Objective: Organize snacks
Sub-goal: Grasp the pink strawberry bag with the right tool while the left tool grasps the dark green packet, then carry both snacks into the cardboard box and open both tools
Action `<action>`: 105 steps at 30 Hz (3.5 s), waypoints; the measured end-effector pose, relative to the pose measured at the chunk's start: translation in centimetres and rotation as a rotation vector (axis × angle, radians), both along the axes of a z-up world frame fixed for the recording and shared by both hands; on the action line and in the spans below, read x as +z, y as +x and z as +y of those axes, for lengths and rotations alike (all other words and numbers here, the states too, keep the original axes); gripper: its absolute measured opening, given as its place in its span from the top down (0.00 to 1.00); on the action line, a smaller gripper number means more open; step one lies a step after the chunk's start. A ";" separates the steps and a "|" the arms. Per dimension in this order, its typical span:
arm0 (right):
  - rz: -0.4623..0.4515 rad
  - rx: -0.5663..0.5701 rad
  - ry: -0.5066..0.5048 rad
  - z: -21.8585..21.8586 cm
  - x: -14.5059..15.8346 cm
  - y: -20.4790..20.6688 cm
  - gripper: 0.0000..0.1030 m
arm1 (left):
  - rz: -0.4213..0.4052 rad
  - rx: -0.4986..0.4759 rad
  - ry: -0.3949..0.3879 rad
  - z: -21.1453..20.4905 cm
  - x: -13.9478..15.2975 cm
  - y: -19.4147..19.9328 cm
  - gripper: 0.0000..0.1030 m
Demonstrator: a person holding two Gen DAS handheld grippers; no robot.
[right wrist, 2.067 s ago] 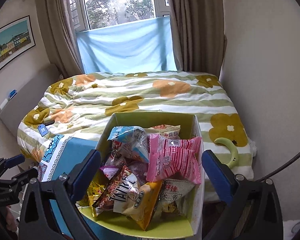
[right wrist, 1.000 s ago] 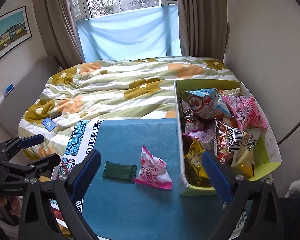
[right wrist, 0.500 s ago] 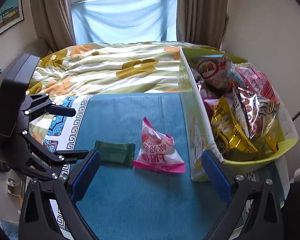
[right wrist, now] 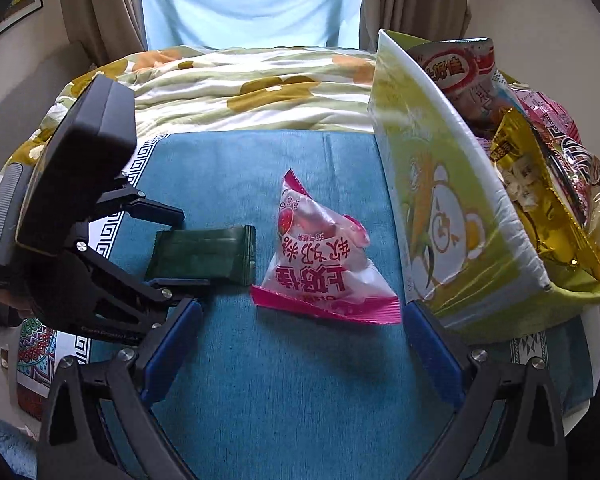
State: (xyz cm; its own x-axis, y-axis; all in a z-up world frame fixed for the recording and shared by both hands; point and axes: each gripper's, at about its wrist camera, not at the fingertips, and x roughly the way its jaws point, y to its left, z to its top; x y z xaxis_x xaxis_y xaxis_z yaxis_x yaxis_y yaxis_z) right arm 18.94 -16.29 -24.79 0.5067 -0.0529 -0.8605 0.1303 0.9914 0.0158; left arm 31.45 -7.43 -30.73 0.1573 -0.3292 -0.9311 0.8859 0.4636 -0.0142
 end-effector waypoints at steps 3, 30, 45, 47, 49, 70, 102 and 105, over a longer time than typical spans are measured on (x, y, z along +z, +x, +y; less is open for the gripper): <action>-0.001 0.013 -0.002 0.2 -0.6 0.7 0.03 | -0.006 0.023 -0.005 0.3 0.1 0.5 0.48; 0.042 -0.164 -0.040 -0.8 -4.8 6.3 0.40 | 0.012 0.188 -0.017 3.6 0.7 2.2 0.57; -0.076 -0.096 0.011 1.1 2.4 3.6 0.53 | -0.037 0.342 -0.143 5.8 10.4 1.8 0.57; -0.097 -0.089 0.019 1.0 4.4 2.9 0.53 | -0.050 0.353 -0.179 5.7 12.8 1.4 0.57; -0.114 -0.085 0.018 0.7 6.7 2.3 0.53 | -0.070 0.357 -0.209 5.1 15.0 1.0 0.57; -0.259 -0.129 0.030 -18.1 18.6 -5.3 0.53 | -0.072 0.354 -0.400 -16.6 23.9 -6.6 0.57; -0.150 0.066 0.130 -30.5 14.4 -2.2 0.53 | -0.111 0.693 -0.248 -17.7 20.0 -8.1 0.00; -0.116 0.071 0.133 -30.8 13.2 -1.2 0.52 | -0.111 0.712 -0.232 -17.0 19.8 -8.5 0.00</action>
State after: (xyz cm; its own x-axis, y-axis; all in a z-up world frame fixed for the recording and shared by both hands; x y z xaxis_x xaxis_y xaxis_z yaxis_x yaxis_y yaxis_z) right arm 17.71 -47.06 -11.60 0.6014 0.0973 -0.7930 0.0496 0.9861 0.1586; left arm 22.97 -24.38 -10.93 0.4938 -0.2986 -0.8167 0.3757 0.9203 -0.1093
